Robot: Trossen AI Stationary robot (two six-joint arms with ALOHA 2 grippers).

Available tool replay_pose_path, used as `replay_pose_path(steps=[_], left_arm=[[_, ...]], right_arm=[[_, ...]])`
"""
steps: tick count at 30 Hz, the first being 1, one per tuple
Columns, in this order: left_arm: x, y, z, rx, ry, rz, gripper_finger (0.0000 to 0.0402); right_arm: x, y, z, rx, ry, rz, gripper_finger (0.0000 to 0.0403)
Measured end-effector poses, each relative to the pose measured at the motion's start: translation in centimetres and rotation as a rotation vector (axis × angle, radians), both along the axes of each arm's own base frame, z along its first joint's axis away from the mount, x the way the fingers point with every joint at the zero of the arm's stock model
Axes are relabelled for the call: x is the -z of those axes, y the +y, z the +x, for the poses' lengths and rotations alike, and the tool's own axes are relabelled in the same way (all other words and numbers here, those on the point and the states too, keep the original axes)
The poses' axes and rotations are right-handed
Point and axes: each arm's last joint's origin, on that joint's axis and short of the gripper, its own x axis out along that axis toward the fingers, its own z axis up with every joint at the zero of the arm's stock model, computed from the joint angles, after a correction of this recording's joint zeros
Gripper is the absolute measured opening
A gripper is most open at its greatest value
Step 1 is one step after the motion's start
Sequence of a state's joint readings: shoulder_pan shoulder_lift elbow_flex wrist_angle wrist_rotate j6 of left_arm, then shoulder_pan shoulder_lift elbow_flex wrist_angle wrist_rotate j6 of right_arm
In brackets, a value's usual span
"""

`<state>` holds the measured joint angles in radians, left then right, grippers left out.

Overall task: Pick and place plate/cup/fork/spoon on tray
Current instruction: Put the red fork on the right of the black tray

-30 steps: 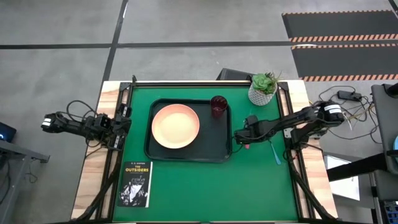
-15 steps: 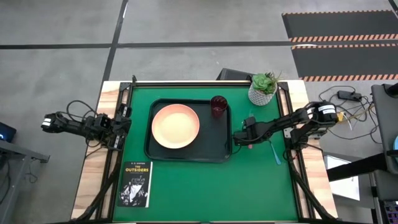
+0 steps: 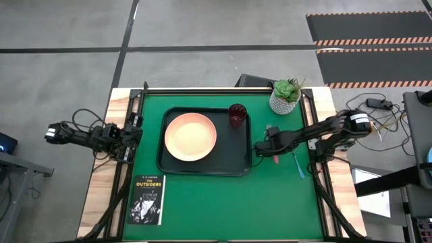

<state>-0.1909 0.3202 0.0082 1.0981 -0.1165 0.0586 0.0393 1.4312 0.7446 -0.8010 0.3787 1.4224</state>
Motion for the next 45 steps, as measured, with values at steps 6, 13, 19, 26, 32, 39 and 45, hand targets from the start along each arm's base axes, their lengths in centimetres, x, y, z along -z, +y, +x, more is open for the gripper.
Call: replay_pose_path(steps=[6,13,19,26,32,39,45], left_arm=[[0.0,0.0,0.0,0.0,0.0,0.0,0.0],[0.0,0.0,0.0,0.0,0.0,0.0,0.0],[0.0,0.0,0.0,0.0,-0.001,0.0,0.0],[0.0,0.0,0.0,0.0,0.001,0.0,0.0],[0.0,0.0,0.0,0.001,0.005,0.0,0.0],[0.1,0.0,0.0,0.002,0.007,0.0,0.0],[0.1,0.0,0.0,0.003,0.007,0.0,0.0]], right_arm=[[-3.0,1.1,0.6,-0.054,-0.126,0.001,0.0035],[-5.8,3.7,2.1,-0.145,-0.223,0.025,0.0035],[-7.2,5.8,4.8,-0.226,-0.264,-0.009,0.0034],[-7.0,6.8,9.7,-0.266,-0.249,-0.062,0.0042],[-6.3,6.9,13.8,-0.351,-0.207,-0.098,0.0043],[-5.4,5.9,16.5,-0.341,-0.189,-0.151,0.0042],[-4.0,4.2,16.1,-0.223,-0.167,-0.152,0.004]])
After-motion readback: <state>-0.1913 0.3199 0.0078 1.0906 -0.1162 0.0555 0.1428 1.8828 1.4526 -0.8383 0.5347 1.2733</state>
